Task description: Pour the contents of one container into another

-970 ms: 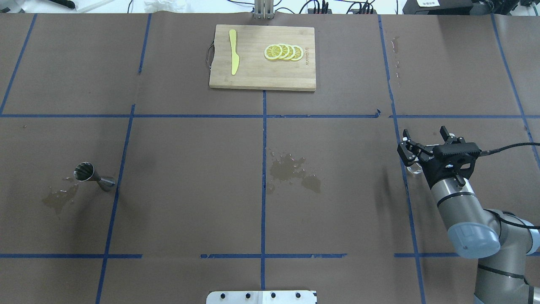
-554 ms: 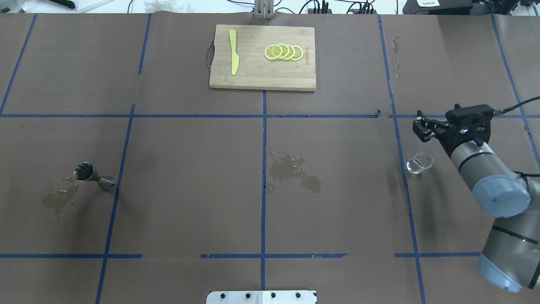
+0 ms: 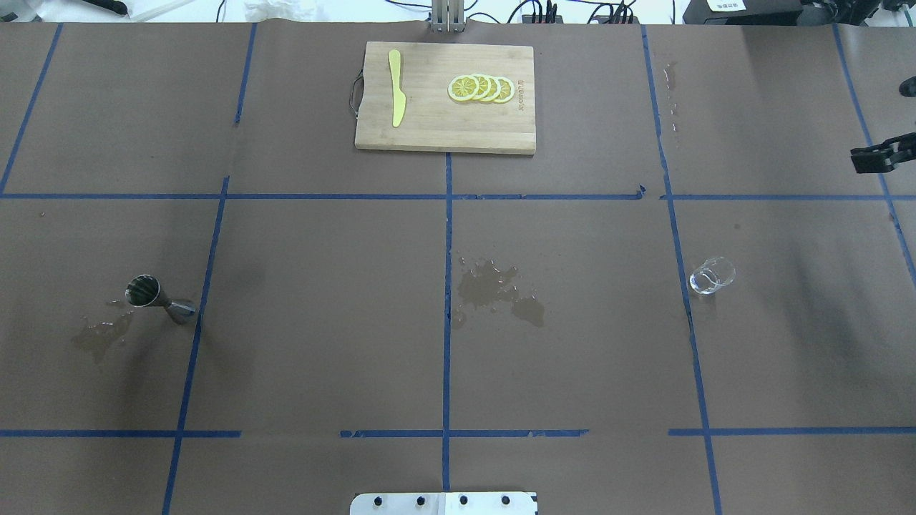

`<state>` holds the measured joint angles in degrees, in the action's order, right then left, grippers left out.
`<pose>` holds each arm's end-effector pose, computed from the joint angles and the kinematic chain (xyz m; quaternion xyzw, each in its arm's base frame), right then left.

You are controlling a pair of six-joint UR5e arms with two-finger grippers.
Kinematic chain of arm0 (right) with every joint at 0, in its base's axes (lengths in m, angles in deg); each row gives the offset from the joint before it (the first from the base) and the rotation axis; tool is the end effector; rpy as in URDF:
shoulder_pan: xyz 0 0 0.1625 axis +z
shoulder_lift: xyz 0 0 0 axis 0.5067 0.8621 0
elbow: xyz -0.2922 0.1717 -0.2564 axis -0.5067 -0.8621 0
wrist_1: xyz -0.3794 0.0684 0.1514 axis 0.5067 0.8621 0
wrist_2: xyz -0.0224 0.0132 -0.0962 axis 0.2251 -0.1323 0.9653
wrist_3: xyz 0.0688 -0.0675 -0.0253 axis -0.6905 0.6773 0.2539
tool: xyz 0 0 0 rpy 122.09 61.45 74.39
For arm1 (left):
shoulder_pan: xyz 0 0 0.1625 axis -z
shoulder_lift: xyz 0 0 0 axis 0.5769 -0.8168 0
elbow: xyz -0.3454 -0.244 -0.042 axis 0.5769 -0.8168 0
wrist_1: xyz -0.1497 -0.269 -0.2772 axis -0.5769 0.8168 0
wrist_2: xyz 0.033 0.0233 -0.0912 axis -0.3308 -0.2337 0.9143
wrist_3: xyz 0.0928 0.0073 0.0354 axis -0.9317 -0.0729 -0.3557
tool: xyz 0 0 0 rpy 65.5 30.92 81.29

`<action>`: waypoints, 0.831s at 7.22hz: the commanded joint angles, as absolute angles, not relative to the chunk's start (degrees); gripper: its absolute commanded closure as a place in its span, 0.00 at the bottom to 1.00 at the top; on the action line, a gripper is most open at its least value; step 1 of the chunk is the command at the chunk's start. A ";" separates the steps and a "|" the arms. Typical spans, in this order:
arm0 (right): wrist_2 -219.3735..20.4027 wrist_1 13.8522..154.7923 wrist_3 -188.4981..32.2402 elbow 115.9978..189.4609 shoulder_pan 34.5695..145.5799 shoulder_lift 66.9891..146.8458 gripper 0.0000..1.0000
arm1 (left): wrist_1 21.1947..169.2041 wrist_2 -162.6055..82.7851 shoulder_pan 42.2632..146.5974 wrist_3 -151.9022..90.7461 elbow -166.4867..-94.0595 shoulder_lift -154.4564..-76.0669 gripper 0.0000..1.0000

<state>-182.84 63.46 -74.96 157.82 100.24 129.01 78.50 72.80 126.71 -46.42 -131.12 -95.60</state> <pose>-0.0787 -0.5184 0.5542 0.2873 -0.2263 -0.1046 0.9248 -0.0768 -0.5015 0.6258 0.0999 0.3726 0.0342 0.9220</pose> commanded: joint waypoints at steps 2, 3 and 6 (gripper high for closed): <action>-195.97 80.14 -55.68 157.73 112.42 126.58 0.00 | 77.10 72.77 123.04 -53.35 -131.58 -92.79 0.00; -199.39 83.91 -55.22 156.43 115.66 127.02 0.00 | 77.01 72.85 123.21 -56.70 -132.81 -90.50 0.00; -207.21 85.80 -55.21 147.83 119.99 129.99 0.00 | 76.48 72.85 123.21 -56.56 -132.47 -91.00 0.00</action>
<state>-203.44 85.38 -55.32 151.46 118.29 128.26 76.73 72.85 123.17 -56.43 -132.45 -90.72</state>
